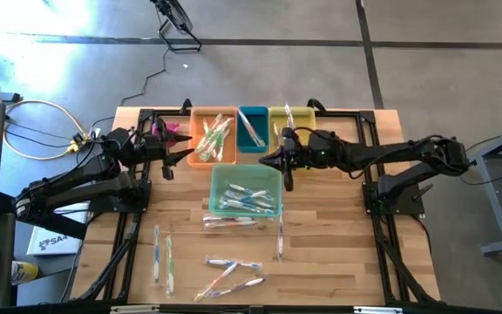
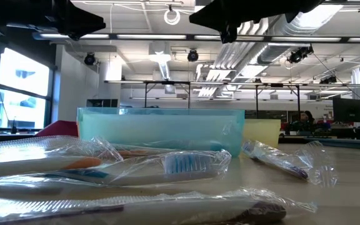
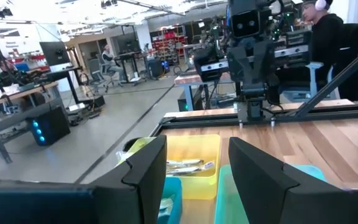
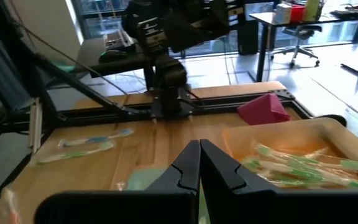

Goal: Pick & Place Toothbrushes
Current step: Put the purple toothbrush into the yellow bin

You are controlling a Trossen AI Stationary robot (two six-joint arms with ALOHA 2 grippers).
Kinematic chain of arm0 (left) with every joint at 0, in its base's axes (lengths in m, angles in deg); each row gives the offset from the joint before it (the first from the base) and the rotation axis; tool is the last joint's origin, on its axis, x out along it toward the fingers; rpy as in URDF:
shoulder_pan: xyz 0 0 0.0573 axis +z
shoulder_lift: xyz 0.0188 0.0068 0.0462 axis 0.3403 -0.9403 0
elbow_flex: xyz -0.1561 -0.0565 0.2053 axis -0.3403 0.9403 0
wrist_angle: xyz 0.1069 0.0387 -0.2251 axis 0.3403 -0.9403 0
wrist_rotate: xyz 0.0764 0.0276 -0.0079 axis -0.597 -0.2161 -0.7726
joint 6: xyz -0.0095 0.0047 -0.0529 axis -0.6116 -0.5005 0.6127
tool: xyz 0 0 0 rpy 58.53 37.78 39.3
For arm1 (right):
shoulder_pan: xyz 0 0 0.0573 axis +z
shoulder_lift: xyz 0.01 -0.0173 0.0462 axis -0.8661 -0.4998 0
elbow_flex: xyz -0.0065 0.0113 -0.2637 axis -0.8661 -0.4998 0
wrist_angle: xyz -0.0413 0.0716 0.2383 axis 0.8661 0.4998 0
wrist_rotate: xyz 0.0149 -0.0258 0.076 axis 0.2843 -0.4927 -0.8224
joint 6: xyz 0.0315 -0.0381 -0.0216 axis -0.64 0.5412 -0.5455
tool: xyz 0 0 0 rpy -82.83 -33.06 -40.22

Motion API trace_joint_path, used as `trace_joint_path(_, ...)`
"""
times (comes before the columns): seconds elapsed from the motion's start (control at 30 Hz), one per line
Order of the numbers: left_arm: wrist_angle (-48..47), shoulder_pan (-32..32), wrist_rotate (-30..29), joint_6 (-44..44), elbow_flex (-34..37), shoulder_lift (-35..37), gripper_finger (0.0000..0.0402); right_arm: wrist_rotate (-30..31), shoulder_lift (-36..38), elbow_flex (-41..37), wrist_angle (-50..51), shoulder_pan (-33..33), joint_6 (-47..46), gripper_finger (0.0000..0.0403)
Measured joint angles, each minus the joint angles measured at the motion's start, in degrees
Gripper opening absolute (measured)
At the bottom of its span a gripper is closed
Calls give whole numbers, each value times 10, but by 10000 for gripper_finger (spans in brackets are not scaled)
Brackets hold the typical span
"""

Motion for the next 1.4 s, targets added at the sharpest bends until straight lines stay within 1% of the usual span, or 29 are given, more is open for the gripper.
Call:
trace_joint_path(0.27,0,0,0,-3,0,0,168,0,0,0,0,22,1,2)
trace_joint_path(0.87,1,0,-2,-4,0,0,168,0,0,0,6,22,0,2)
trace_joint_path(1.03,1,0,-2,26,0,0,168,1,0,0,6,22,-6,2)
trace_joint_path(1.1,0,0,-2,35,0,0,168,11,0,0,6,22,-13,2)
trace_joint_path(1.23,-4,0,-2,40,0,0,168,52,0,0,6,22,-45,2)
trace_joint_path(1.33,-4,0,-1,40,0,0,168,68,0,0,6,29,-47,2)
trace_joint_path(1.4,-4,0,0,40,0,0,168,91,0,0,6,40,-46,2)
